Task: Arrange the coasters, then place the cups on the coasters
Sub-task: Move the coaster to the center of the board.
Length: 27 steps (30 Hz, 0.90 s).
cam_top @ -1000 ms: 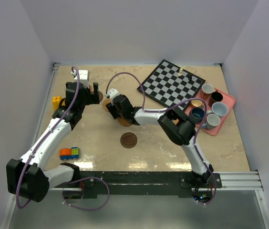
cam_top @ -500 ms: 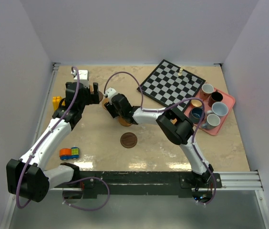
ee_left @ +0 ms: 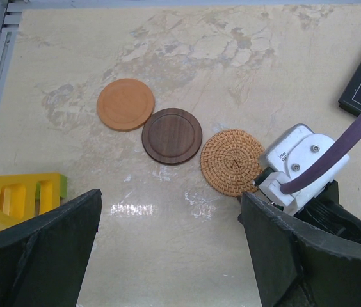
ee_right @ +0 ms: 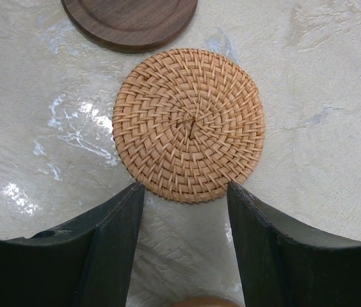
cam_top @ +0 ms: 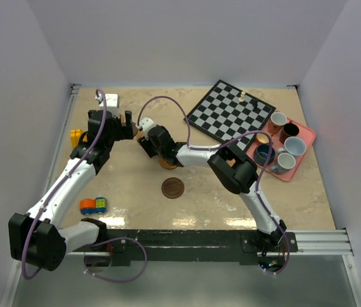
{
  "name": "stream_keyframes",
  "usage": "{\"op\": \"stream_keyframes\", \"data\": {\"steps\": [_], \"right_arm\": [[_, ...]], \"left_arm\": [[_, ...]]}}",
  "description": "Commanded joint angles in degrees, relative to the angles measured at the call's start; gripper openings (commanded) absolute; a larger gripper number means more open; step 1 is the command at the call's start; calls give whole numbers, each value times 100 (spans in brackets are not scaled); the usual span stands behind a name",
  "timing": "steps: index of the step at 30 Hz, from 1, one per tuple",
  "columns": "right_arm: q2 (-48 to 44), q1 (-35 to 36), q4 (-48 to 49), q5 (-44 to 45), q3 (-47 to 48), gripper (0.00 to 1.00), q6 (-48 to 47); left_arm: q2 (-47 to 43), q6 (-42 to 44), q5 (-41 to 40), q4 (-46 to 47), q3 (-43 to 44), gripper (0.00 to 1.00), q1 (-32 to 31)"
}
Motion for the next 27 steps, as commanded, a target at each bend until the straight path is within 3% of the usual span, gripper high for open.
{"op": "stream_keyframes", "data": {"steps": [1, 20, 27], "right_arm": [[137, 83, -1, -148, 141, 60, -116], [67, 109, 175, -122, 88, 61, 77], [-337, 101, 438, 160, -377, 66, 455]], "left_arm": [[1, -85, 72, 150, 57, 94, 76], [27, -76, 90, 141, 58, 95, 94], [27, -67, 72, 132, 66, 95, 94]]}}
